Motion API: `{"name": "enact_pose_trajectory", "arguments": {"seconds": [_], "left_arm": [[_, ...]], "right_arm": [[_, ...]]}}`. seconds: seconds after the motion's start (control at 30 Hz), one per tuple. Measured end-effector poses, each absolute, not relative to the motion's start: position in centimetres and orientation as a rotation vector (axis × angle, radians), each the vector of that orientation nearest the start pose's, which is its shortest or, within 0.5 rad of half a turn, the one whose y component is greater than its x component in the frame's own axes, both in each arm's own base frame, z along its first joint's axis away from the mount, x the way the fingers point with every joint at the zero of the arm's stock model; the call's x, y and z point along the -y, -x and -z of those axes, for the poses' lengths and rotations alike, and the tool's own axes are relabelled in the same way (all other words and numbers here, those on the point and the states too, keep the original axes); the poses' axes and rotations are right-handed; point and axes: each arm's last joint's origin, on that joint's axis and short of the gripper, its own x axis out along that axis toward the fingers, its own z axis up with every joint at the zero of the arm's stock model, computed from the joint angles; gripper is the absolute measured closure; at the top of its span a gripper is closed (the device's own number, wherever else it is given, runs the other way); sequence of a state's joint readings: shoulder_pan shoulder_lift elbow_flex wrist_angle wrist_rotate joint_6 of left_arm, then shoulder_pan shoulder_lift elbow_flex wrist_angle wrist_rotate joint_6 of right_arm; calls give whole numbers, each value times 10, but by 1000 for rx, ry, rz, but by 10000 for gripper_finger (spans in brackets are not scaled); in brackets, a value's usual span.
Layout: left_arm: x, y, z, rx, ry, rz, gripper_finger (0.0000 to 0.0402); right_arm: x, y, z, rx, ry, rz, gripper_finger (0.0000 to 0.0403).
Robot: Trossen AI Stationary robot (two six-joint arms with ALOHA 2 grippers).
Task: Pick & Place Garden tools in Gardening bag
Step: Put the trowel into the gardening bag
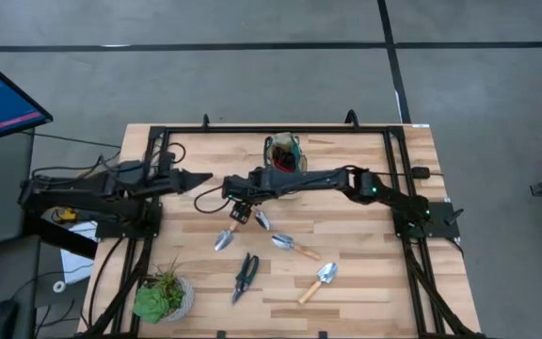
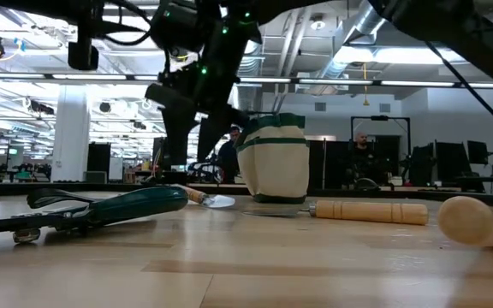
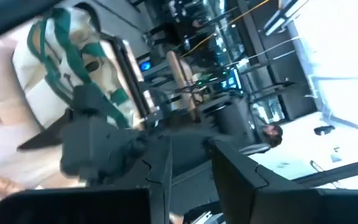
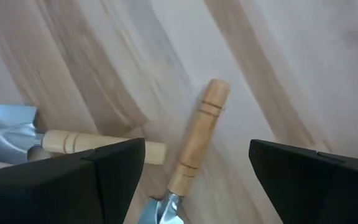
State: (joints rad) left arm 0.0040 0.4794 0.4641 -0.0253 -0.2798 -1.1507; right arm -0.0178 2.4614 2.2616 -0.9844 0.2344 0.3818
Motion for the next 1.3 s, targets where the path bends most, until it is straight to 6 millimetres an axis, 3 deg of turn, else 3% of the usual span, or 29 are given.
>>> {"name": "enact_pose_trajectory", "arguments": {"seconds": [0.63, 0.87, 1.17, 1.3], "left_arm": [[-10, -70, -275, 141, 849, -339, 329], [-10, -66, -273, 135, 830, -346, 329], [-10, -66, -272, 121, 827, -351, 329], [-10, -66, -272, 114, 827, -350, 329]], "right_arm": [[26, -517, -192, -1070, -147, 438, 122], [40, -519, -182, -1087, -161, 452, 122], [37, -518, -151, -1201, -163, 425, 122], [37, -520, -150, -1190, -177, 421, 122]]}}
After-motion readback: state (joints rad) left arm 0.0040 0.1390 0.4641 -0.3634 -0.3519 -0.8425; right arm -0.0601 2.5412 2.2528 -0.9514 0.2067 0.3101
